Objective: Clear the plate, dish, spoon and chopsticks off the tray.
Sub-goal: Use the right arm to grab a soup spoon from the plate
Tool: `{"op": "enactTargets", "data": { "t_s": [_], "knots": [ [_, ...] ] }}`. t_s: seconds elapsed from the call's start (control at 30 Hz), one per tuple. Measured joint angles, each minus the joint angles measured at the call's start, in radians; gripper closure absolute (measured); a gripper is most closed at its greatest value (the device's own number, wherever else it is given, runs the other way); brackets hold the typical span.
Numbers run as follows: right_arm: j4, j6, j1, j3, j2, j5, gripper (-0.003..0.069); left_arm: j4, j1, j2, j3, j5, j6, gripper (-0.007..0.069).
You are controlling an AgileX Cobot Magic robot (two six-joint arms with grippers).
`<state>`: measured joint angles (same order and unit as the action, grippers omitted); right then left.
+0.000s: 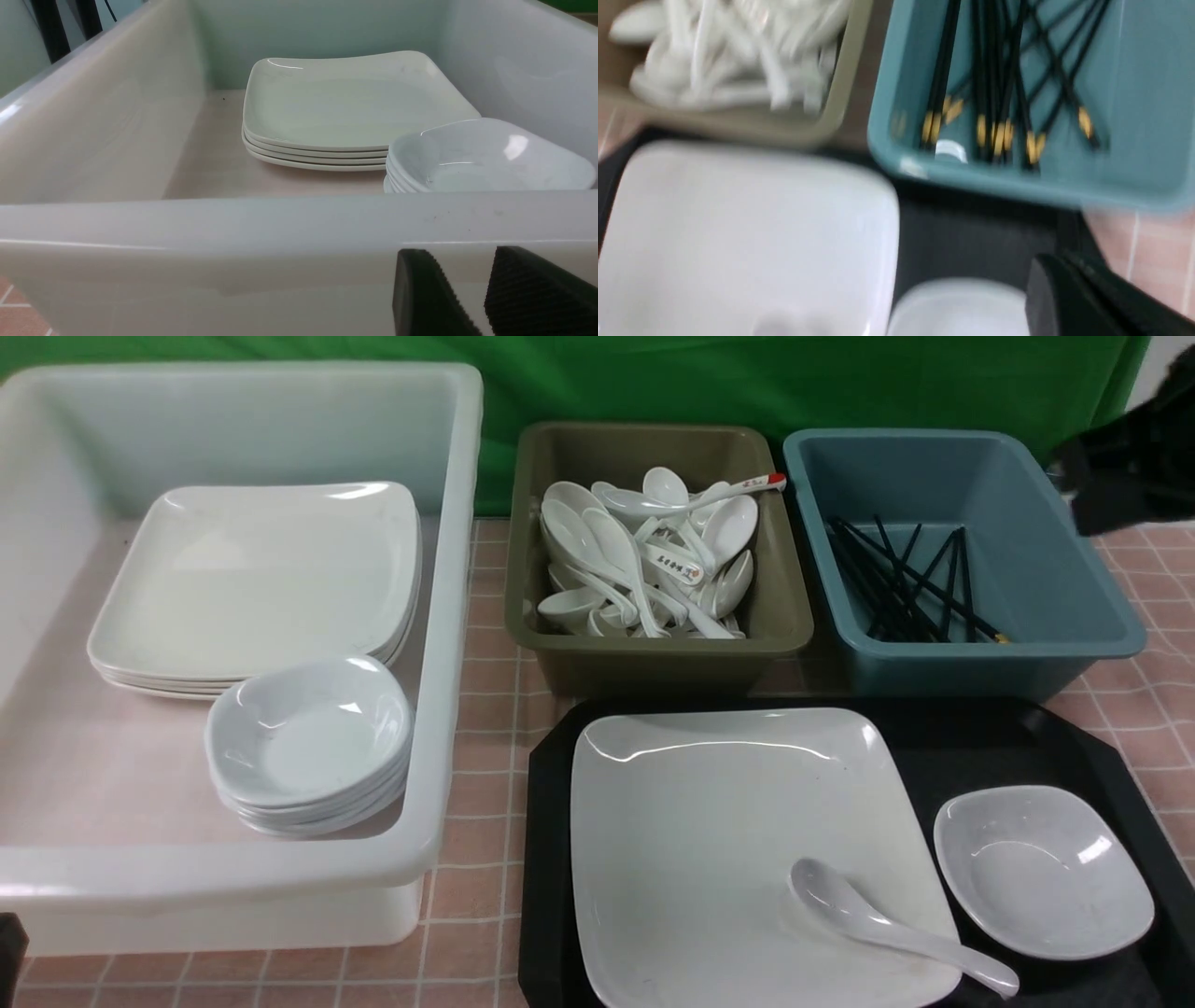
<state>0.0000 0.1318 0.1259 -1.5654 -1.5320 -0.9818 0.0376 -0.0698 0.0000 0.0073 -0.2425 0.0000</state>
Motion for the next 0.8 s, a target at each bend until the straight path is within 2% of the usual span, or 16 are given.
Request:
{"op": "enactTargets", "data": {
  "t_s": [0.1,0.23,0.33,0.43,0.5,0.53,0.57,0.67,0.73,0.8],
  "knots": [
    [0.008,0.007,0.0,0.005,0.078,-0.149,0.0629,0.0,0.0,0.0,0.0,0.0,0.0,0.0382],
    [0.103,0.038,0.0,0.122,0.186,-0.149,0.0629,0.0,0.0,0.0,0.0,0.0,0.0,0.0382],
    [0.218,0.095,0.011,0.289,0.237,-0.143,0.0618,0.0,0.0,0.0,0.0,0.0,0.0,0.0382],
    [0.257,0.135,0.045,0.413,0.242,-0.116,0.0589,0.0,0.0,0.0,0.0,0.0,0.0,0.0382],
    [0.266,0.18,0.113,0.539,0.199,-0.039,0.0502,0.0,0.0,0.0,0.0,0.0,0.0,0.0382],
    [0.266,0.189,0.125,0.551,0.194,-0.022,0.0484,0.0,0.0,0.0,0.0,0.0,0.0,0.0382],
    [0.266,0.217,0.166,0.577,0.151,0.007,0.0407,0.0,0.0,0.0,0.0,0.0,0.0,0.0382],
    [0.222,0.247,0.26,0.571,0.031,0.067,0.0275,0.0,0.0,0.0,0.0,0.0,0.0,0.0382],
    [0.16,0.25,0.304,0.548,-0.038,0.112,0.0218,0.0,0.0,0.0,0.0,0.0,0.0,0.0382],
    [0.095,0.25,0.333,0.523,-0.097,0.137,0.0198,0.0,0.0,0.0,0.0,0.0,0.0,0.0382]
  ]
}}
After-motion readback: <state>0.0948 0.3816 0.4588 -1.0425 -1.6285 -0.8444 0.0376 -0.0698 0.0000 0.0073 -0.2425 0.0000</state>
